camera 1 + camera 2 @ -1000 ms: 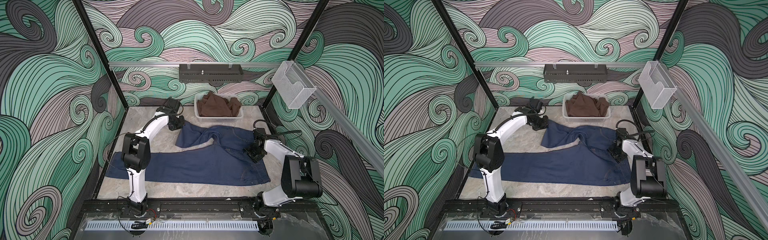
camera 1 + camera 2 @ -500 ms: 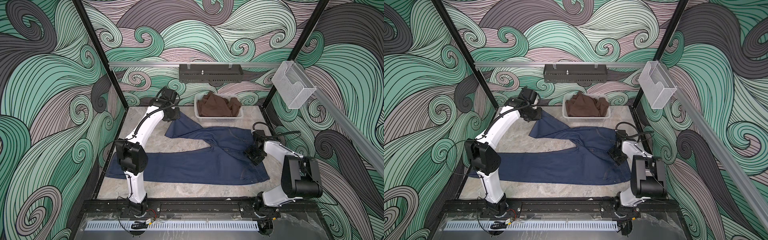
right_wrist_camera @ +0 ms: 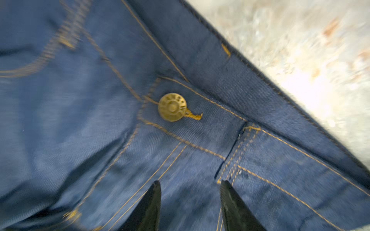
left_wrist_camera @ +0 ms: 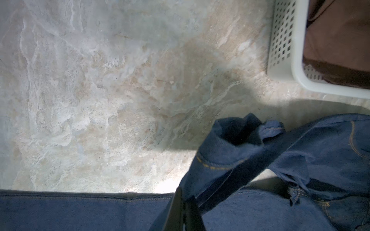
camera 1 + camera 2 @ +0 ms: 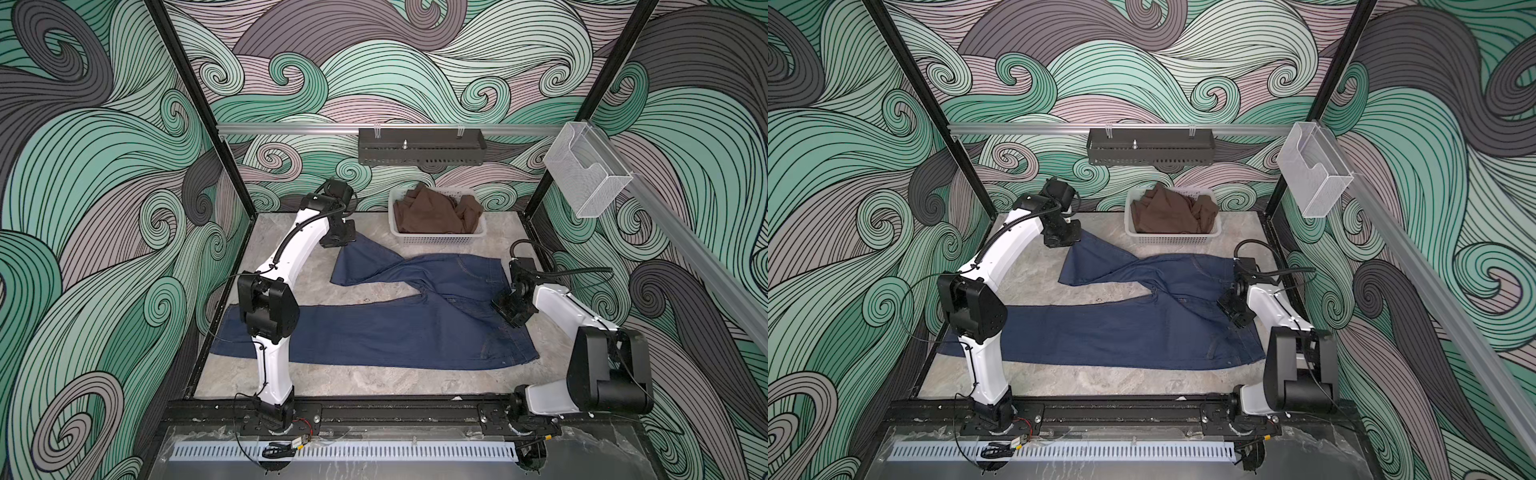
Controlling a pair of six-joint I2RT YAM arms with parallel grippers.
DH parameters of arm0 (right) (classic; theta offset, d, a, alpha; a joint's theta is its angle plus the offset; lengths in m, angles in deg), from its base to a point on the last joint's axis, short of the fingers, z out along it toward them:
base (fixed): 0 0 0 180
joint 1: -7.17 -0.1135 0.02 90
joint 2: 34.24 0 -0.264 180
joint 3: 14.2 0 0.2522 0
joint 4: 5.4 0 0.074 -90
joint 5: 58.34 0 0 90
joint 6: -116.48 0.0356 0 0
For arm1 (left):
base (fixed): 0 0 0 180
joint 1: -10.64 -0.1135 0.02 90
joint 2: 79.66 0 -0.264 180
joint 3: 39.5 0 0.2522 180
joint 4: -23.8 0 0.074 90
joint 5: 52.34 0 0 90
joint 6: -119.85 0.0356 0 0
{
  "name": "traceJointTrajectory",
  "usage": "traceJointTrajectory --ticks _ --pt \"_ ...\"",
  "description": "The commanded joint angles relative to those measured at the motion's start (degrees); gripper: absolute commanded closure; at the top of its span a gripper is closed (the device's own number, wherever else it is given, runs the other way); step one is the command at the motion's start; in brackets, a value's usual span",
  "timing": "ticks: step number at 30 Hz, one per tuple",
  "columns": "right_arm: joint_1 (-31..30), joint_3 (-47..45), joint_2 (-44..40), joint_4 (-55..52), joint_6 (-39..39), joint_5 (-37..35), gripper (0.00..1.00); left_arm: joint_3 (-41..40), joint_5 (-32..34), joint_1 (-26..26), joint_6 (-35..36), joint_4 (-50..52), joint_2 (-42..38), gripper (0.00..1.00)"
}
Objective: Fold and stack the trousers
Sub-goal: Flatten out the trousers at the center of the table.
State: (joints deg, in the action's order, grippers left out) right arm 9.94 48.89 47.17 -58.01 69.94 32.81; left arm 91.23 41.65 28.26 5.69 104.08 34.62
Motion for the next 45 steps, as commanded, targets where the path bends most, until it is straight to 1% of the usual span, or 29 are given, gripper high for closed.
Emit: traceJointTrajectory --ticks 1,2,3,4,6,7,9,11,13,15,17,18,20,22,25,28,31,35,40,45 --pt "-0.9 3.17 -3.83 -3.37 -1.04 -1.61 0.48 6.53 -0.06 -1.8 -1.86 10.64 3.37 0.68" --pt "-1.11 3.78 -4.71 -3.7 -1.47 -1.58 0.48 9.26 0.37 -2.18 -2.11 14.38 4.67 0.53" --pt "-1.35 4.31 -5.33 -4.26 -1.66 -1.74 0.47 10.04 1.02 -2.28 -1.22 16.3 5.14 0.47" --pt "-1.62 4.78 -6.08 -4.87 -2.07 -1.6 0.46 9.3 2.04 -2.3 0.56 16.82 4.68 0.42" --pt "-2.79 5.66 -7.3 -5.17 -3.25 -1.5 0.45 5.36 4.56 -2.32 3.19 15.24 1.45 0.38" --pt "-4.23 6.03 -7.93 -4.25 -4.77 -1.26 0.45 2.48 5.48 -2.35 4.67 13.99 -0.76 0.37" --pt "-9.07 6.55 -8.74 -1.52 -9.34 -3.84 0.44 -1.99 7.32 -2.49 5.75 12.13 -5.37 0.36" --pt "-16.99 6.99 -9.24 3.43 -17.49 -8.04 0.44 -6.87 7.96 -3.37 5.89 10.14 -10.41 0.35" --pt "-24.95 6.49 -9.26 9.76 -25.66 -12.34 0.43 -10.61 6.01 -5.58 5.22 7.81 -15.63 0.35" --pt "-31.88 6.47 -7.93 16.26 -33.84 -13.3 0.41 -13.54 2.98 -9.19 3.29 5.2 -21.41 0.36" --pt "-38.06 7.38 -4.62 23.3 -43.47 -13.29 0.4 -16.58 0.07 -12.98 0.6 1.49 -28.31 0.36" --pt "-40.37 7.78 -2.56 26.84 -47.74 -13.27 0.39 -18.71 -0.21 -14.3 -0.49 -1.23 -31.54 0.36" --pt "-43.9 9.74 2.48 32.07 -56.26 -10.38 0.38 -24.9 -0.73 -16.2 -2.07 -9.12 -40.17 0.34" --pt "-45.69 12.23 7.8 35.35 -62.65 -6.9 0.37 -27.93 -0.28 -17.2 -3.98 -12.4 -44.94 0.31" --pt "-47.57 17.04 15.34 38.03 -70.17 -1.53 0.36 -28.54 0.08 -17.97 -5.11 -12.38 -47.53 0.31" --pt "-48.87 26.06 23.42 34.76 -73.53 1.2 0.34 -28.8 -0.17 -18.56 -5.45 -11.72 -48.46 0.3" --pt "-50.67 34.31 31.17 31.17 -76.73 2.04 0.31 -30.23 -0.86 -19.7 -5.72 -12.44 -50.13 0.3" --pt "-52.79 42.35 39.96 29.46 -77.8 2.41 0.26 -31.3 -1.73 -20.85 -5.56 -12.92 -51.31 0.3" --pt "-54.68 50.41 48.55 28.05 -78.71 1.33 0.24 -31.6 -3.06 -21.57 -4.86 -12.74 -51.43 0.29" --pt "-55.39 57.71 55.18 27.96 -78.37 -2.33 0.25 -31.8 -3.46 -21.67 -4.59 -12.78 -51.61 0.3"
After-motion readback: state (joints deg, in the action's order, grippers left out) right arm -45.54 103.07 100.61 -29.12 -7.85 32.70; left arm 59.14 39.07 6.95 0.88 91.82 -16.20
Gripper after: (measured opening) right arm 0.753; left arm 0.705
